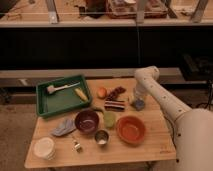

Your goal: Place sponge in plastic cup

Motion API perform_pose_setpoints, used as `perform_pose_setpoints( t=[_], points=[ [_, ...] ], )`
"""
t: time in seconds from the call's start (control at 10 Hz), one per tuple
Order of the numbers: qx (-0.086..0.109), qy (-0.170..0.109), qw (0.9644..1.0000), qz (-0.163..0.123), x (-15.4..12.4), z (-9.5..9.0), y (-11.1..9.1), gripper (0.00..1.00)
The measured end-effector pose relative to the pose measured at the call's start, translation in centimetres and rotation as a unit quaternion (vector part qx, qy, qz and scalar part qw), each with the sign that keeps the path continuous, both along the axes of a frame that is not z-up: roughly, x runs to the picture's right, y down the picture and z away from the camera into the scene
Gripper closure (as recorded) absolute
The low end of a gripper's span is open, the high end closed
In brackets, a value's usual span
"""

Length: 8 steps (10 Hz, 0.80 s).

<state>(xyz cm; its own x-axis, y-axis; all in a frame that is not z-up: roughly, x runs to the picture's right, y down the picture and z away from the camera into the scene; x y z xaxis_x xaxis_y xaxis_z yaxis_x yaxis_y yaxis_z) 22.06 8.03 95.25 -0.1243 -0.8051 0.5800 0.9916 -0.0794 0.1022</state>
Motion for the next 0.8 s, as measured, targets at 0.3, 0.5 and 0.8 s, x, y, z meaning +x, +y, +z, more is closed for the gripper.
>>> perform_pose_setpoints(
  t=[0.3,0.5,0.8],
  points=[
    [0.013,-0.011,0.9998,-0.007,-1.2,-1.4,-0.9,0.74],
    [0.037,-0.032,0.9986,-0.02,-3.8,-3.8,-3.7,0.74],
    [0.058,-0.084,0.9938,-0.044,-10.6,-8.4,-8.2,0.74]
  ],
)
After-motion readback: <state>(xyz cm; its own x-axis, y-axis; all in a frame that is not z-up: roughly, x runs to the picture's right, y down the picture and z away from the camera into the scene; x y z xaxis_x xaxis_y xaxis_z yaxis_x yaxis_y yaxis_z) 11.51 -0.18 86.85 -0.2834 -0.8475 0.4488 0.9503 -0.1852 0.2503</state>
